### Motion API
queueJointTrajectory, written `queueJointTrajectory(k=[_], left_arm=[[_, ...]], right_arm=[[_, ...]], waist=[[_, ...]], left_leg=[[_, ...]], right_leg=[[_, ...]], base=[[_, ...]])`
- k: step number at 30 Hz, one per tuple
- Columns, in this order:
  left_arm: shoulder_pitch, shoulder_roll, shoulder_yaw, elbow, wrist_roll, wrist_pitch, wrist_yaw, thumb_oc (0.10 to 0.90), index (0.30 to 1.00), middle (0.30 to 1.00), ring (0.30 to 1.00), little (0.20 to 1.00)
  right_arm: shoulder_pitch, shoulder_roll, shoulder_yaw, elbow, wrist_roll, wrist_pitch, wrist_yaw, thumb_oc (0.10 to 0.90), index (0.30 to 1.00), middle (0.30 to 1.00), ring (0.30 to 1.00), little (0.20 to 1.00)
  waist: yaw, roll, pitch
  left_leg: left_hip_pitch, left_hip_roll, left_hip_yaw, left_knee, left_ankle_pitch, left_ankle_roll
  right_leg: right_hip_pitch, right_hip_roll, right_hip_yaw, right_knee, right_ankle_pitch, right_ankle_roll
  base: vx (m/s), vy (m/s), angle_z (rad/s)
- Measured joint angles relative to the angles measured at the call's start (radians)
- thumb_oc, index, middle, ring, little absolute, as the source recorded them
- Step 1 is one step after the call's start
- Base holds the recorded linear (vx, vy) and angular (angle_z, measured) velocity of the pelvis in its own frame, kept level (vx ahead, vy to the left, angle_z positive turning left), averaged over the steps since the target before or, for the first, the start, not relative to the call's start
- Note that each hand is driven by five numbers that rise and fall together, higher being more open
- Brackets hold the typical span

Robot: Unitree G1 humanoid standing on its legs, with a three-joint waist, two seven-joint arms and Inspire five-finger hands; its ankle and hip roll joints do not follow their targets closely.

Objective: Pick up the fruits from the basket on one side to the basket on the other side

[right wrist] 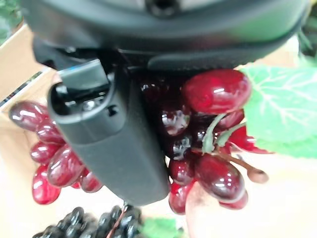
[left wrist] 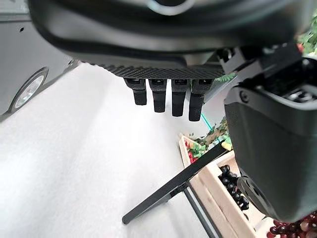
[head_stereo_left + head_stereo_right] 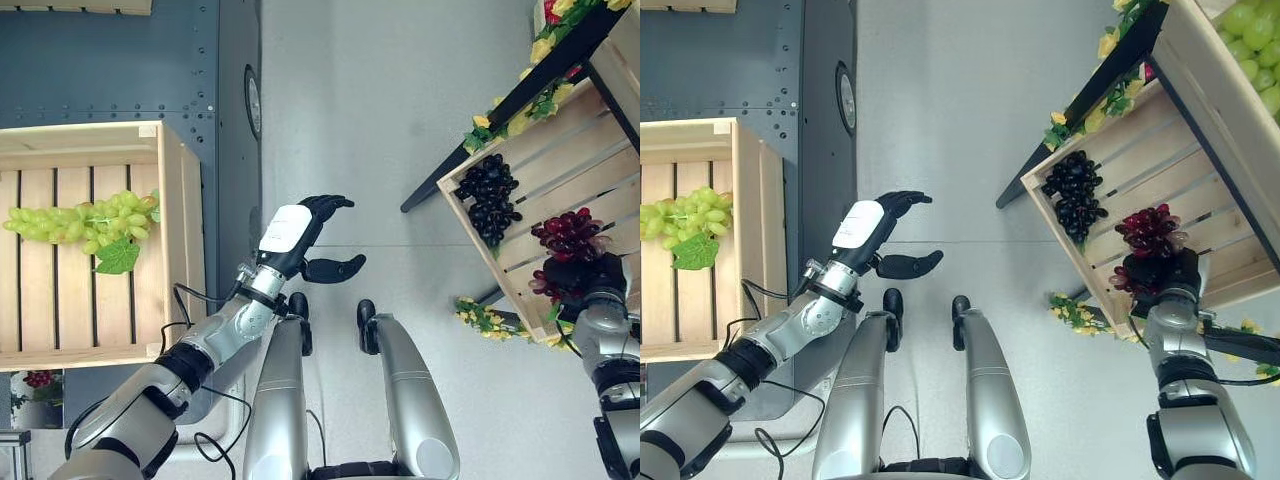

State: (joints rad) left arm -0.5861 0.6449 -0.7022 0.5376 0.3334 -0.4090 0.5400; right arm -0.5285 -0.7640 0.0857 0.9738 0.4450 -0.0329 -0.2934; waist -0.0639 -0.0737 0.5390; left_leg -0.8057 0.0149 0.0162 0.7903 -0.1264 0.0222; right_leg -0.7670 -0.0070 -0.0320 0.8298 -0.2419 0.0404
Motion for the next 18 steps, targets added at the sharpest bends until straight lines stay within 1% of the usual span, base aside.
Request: queueJointTrajectory(k=[3, 5, 10, 18], left_arm=[[-0.001, 0.023, 0.001, -0.012, -0.025, -0.001, 0.0, 0.8, 0.9, 0.9, 0.9, 0.9], [0.001, 0.033, 0.0, -0.012, -0.028, -0.001, 0.0, 0.8, 0.9, 0.9, 0.9, 0.9], [-0.002, 0.057, 0.002, -0.019, -0.036, -0.001, -0.001, 0.8, 0.9, 0.9, 0.9, 0.9], [-0.002, 0.069, 0.001, -0.028, -0.036, -0.013, -0.022, 0.8, 0.9, 0.9, 0.9, 0.9]], right_arm=[[-0.042, -0.047, 0.008, 0.007, -0.01, 0.034, 0.0, 0.4, 0.3, 0.3, 0.3, 0.3], [-0.061, -0.056, 0.008, 0.012, -0.01, 0.043, 0.0, 0.4, 0.3, 0.3, 0.3, 0.3], [-0.098, -0.056, 0.034, 0.011, -0.01, 0.047, 0.0, 0.4, 0.3, 0.3, 0.3, 0.3], [-0.095, -0.056, 0.043, 0.01, -0.01, 0.046, 0.0, 0.4, 0.3, 0.3, 0.3, 0.3]], waist=[[-0.003, 0.007, -0.004], [-0.001, 0.007, -0.004], [0.004, 0.007, -0.004], [0.019, 0.007, -0.004]], left_leg=[[-0.034, 0.0, -0.006, 0.025, -0.006, -0.001], [-0.041, 0.001, -0.009, 0.038, -0.011, -0.002], [-0.048, 0.0, -0.014, 0.056, -0.018, -0.004], [-0.052, 0.001, -0.016, 0.067, -0.022, -0.004]], right_leg=[[-0.031, 0.004, 0.0, 0.017, -0.001, -0.001], [-0.037, 0.005, -0.002, 0.027, -0.003, -0.003], [-0.044, 0.006, -0.004, 0.046, -0.012, -0.005], [-0.047, 0.006, -0.006, 0.054, -0.014, -0.006]], base=[[0.01, -0.006, -0.01], [0.01, -0.038, 0.0], [0.01, -0.053, 0.0], [0.0, -0.028, 0.0]])
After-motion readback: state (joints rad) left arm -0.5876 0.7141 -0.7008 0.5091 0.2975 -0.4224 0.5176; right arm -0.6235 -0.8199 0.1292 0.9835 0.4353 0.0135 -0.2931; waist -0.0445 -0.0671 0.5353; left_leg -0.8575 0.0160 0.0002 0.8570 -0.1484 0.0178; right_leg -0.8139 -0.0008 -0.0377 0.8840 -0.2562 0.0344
